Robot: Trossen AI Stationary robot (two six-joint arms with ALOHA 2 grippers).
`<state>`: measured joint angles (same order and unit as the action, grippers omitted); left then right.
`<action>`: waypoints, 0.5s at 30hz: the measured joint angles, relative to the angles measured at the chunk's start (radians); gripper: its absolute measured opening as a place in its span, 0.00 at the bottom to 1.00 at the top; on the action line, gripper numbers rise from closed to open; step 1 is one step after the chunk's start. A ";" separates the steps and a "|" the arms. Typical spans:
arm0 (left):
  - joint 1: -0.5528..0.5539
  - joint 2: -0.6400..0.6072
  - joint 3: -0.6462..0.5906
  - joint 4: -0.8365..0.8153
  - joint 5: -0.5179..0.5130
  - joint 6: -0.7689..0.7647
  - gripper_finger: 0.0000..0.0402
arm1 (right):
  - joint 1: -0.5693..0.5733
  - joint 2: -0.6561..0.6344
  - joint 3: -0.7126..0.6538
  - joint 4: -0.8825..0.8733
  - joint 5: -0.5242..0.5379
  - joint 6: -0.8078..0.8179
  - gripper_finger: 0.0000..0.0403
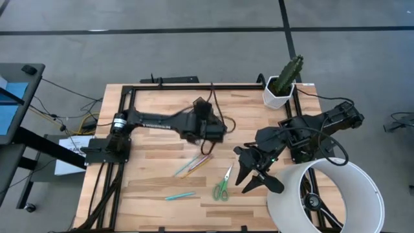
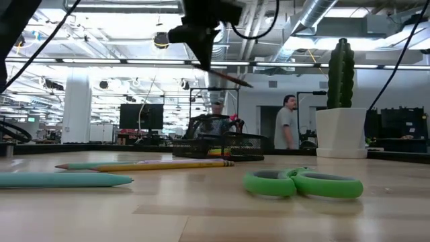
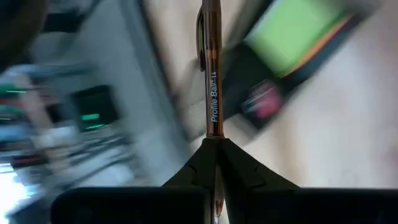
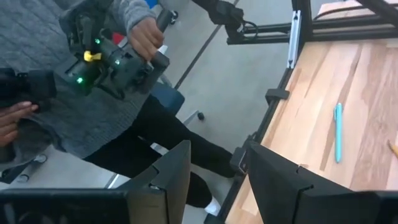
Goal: Pick and place office supplies into organizer
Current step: Put the black binder clip into the black desk organizer
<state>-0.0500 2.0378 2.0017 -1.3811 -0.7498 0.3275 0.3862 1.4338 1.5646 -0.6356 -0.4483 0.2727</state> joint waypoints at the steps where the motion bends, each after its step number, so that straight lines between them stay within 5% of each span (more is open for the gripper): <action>1: 0.019 -0.001 0.004 -0.003 -0.028 0.056 0.00 | 0.000 0.000 0.000 0.006 0.000 0.001 0.37; 15: 0.224 0.011 0.005 0.009 -0.021 0.566 0.00 | -0.009 0.000 0.000 0.040 0.003 0.017 0.37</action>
<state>0.1742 2.0491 2.0064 -1.3717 -0.7708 0.8938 0.3771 1.4338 1.5646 -0.5961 -0.4454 0.2897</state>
